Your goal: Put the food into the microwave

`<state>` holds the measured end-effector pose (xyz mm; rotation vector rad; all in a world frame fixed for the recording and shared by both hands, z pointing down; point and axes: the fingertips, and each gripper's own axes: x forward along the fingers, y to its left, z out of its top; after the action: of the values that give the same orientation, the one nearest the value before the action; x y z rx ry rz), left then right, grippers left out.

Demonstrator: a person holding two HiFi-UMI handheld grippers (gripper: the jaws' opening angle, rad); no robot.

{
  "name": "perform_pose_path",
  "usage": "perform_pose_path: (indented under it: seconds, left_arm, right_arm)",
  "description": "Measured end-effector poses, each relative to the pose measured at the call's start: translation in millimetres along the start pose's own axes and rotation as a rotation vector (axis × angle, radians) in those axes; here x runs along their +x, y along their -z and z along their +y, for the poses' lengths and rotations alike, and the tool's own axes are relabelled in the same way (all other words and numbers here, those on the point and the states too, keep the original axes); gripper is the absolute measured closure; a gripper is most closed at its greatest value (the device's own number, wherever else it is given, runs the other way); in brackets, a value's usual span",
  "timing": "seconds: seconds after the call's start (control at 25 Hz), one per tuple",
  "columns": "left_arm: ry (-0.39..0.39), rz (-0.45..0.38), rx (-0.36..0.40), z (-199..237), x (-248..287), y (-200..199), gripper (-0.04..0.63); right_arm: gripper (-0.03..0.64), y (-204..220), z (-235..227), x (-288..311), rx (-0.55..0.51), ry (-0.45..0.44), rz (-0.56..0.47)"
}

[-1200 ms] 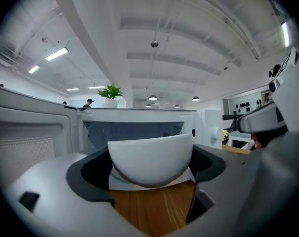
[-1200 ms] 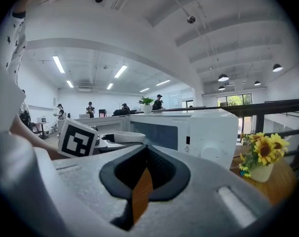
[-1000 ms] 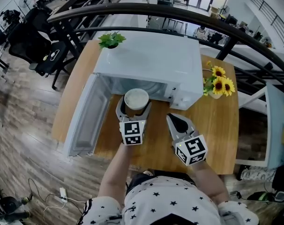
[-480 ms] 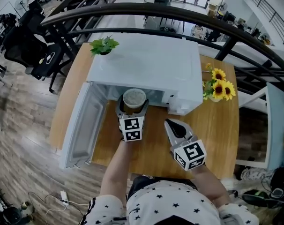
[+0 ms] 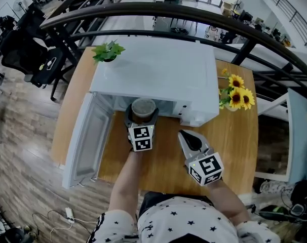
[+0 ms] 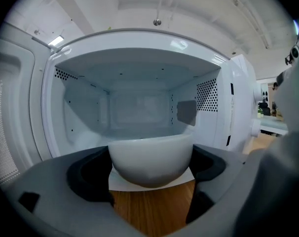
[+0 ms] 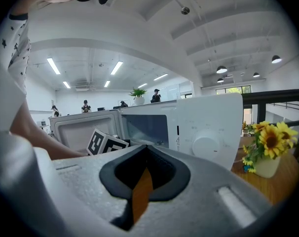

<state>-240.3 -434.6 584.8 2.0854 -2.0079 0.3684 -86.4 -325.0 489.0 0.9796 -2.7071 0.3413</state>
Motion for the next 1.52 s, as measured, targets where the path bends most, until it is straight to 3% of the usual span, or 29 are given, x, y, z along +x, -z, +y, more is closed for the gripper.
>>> perform_pose_path:
  seconds: [0.88,1.52]
  left_arm:
    - [0.057,0.066,0.051,-2.1,34.2,9.2,0.106]
    - [0.018,0.062,0.034,-1.9,23.4,7.0,0.104]
  right_arm:
    - [0.612,8.1,-6.6,4.8,0.030,0.046,0.019]
    - [0.612,11.5,-1.1,-17.7,0.037,0.077,0.001]
